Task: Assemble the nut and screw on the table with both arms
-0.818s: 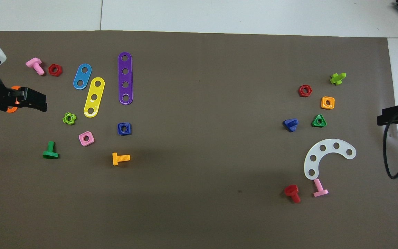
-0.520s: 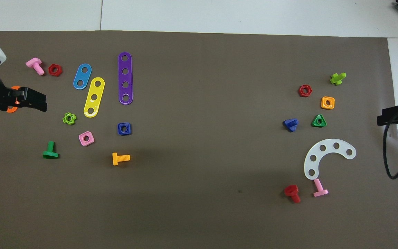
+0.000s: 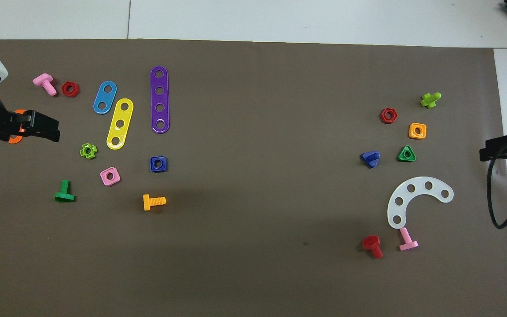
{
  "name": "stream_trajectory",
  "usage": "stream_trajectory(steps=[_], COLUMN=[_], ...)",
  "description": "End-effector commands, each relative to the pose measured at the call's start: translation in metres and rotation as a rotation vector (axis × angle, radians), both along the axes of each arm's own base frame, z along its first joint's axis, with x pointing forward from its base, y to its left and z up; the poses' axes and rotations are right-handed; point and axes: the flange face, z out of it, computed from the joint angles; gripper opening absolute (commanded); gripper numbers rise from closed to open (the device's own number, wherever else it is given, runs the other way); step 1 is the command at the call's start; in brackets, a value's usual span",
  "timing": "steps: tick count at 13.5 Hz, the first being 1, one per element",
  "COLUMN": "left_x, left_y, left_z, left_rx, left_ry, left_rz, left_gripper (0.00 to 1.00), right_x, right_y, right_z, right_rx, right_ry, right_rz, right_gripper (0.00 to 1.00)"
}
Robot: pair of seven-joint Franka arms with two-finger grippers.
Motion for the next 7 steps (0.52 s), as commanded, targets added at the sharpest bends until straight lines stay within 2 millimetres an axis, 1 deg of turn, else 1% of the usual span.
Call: stream_trajectory(steps=[1, 2, 3, 4, 5, 6, 7], left_x=[0.002, 0.002, 0.002, 0.002, 0.002, 0.002, 0.002], left_y=[0.001, 0.001, 0.001, 0.001, 0.001, 0.001, 0.001], left_z=[0.005, 0.005, 0.005, 0.005, 0.005, 0.005, 0.005], left_rx=[0.005, 0.005, 0.005, 0.005, 0.005, 0.005, 0.005], left_ry=[-0.017, -0.017, -0.017, -0.017, -0.017, -0.017, -0.017], left_rz=[-0.004, -0.004, -0.004, -0.004, -0.004, -0.004, -0.004], left_gripper=[1.0, 1.0, 1.0, 1.0, 1.0, 1.0, 1.0], right_x=[-0.005, 0.001, 0.008, 0.01, 0.011, 0.015, 0.025], right_y=[0.002, 0.008, 0.022, 0.034, 0.052, 0.062, 0.066], right_z=[-0.008, -0.014, -0.029, -0.051, -0.077, -0.099, -0.122], right_rx=[0.009, 0.009, 0.011, 0.024, 0.029, 0.028, 0.023], right_ry=[-0.021, -0.029, -0.029, -0.045, -0.056, -0.054, -0.051], right_rz=[0.031, 0.045, 0.098, 0.145, 0.181, 0.203, 0.208], right_gripper=[1.0, 1.0, 1.0, 1.0, 1.0, 1.0, 1.0])
